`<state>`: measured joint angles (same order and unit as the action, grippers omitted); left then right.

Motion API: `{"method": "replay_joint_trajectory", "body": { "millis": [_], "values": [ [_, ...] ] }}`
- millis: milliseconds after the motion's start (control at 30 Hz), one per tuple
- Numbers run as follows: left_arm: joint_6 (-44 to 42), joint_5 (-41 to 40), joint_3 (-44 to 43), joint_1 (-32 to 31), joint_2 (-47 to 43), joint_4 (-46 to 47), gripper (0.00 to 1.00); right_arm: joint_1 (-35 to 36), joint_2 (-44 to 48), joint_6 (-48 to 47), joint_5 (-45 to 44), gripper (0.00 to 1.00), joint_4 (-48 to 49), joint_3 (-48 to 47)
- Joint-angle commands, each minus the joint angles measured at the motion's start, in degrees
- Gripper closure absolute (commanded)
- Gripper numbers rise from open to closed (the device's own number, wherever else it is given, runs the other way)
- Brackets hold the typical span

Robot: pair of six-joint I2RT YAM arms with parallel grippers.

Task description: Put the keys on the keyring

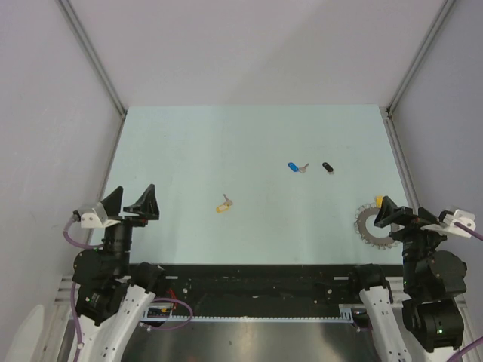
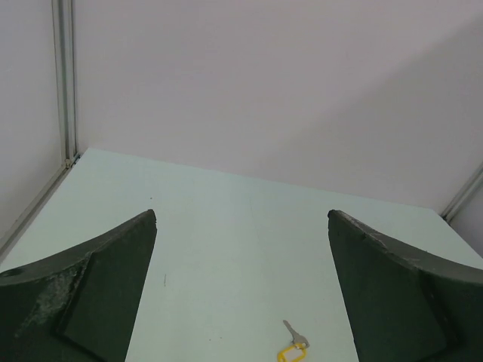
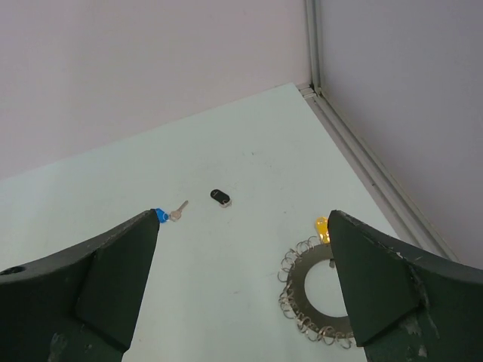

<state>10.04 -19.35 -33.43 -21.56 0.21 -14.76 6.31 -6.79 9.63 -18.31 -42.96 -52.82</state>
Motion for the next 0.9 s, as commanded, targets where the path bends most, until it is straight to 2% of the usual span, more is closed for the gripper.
{"method": "replay_joint_trajectory", "body": {
  "millis": [0,267,500,867],
  "values": [
    [0.5,-1.74,0.65,-0.32,-5.48,0.35,0.0,0.29,-1.83,0.92,-2.96,0.0,0.33,0.17],
    [0.15,-0.77,0.38,-0.41,-5.57,0.0,0.0,0.29,-5.95,2.23,-0.16,0.0,0.86,0.08],
    [-0.02,-1.74,0.21,-0.94,-6.18,-0.35,0.0,0.29,-13.51,5.75,0.2,0.0,1.91,0.0],
    [-0.37,-3.41,0.3,-2.7,-7.59,-1.14,0.0,-0.94,-35.8,15.33,-0.42,0.0,-2.03,0.17]
  ]
}}
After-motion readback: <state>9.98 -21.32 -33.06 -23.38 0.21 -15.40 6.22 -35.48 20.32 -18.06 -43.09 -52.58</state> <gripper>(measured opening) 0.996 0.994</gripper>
